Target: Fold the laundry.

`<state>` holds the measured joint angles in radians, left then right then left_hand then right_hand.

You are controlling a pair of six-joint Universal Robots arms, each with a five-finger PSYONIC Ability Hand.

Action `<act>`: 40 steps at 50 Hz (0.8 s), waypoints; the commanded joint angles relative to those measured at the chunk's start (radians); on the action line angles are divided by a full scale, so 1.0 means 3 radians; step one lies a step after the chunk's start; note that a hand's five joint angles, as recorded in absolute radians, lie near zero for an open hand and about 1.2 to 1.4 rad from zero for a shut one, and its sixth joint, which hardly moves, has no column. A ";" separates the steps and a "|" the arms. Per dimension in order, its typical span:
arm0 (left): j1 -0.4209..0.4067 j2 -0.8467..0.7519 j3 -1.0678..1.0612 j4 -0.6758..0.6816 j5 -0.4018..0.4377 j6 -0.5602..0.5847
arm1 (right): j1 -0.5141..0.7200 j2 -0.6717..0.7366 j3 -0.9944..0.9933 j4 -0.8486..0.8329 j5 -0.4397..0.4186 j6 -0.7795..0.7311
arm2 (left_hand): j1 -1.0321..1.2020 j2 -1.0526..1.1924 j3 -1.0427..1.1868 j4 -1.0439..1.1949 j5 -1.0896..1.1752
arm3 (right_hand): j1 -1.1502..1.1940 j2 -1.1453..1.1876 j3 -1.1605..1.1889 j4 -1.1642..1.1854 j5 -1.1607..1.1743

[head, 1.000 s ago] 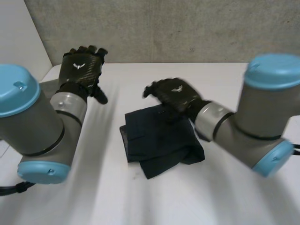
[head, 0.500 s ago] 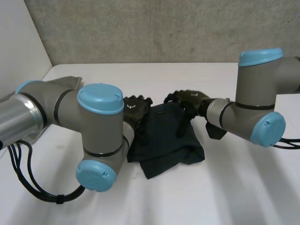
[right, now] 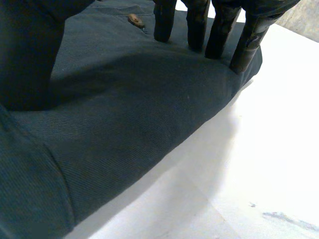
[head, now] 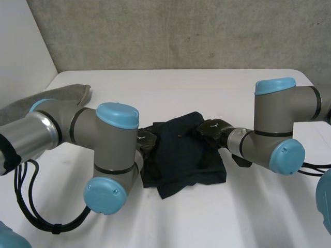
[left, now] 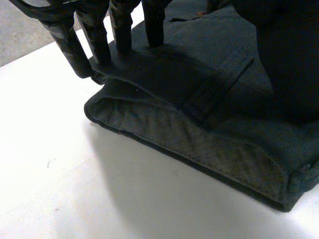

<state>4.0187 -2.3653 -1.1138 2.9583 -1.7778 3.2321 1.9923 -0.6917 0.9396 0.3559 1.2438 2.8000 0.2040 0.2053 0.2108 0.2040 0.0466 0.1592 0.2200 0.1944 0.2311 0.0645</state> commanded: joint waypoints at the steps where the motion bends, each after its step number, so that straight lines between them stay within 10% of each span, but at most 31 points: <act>1: -0.0019 -0.0005 0.0021 0.0003 0.0000 0.0067 | -0.0004 -0.0092 0.0125 -0.0225 0.0011 -0.0022 | -0.0037 -0.0041 -0.0059 -0.0037 -0.0094 | 0.0051 -0.0152 -0.0066 -0.0189 -0.0215; 11: -0.0020 0.0664 -0.0071 0.0018 0.0015 0.0041 | -0.0004 -0.0705 0.0472 -0.0572 0.0026 0.0060 | -0.0047 -0.0051 -0.0069 -0.0047 -0.0104 | 0.0051 -0.0152 -0.0066 -0.0189 -0.0215; 23: 0.0200 0.1523 -0.0695 0.0294 0.0025 0.0026 | -0.0417 -0.1370 0.1198 -0.0788 0.0712 0.0923 | -0.0056 -0.0061 -0.0079 -0.0056 -0.0113 | 0.0051 -0.0152 -0.0066 -0.0189 -0.0215; 40: 0.0205 0.1846 -0.1329 0.0657 0.0444 -0.0010 | -0.0551 -0.1447 0.2221 -0.0915 0.0410 0.1195 | -0.0086 -0.0090 -0.0108 -0.0086 -0.0143 | 0.0051 -0.0152 -0.0066 -0.0189 -0.0215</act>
<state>4.0766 -1.8170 -1.5036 3.1522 -1.7113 3.2390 1.8249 -1.1270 1.5447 0.1171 1.3964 3.1347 0.2020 0.2045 0.2108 0.2040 0.0450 0.1592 0.2200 0.1943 0.2311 0.0597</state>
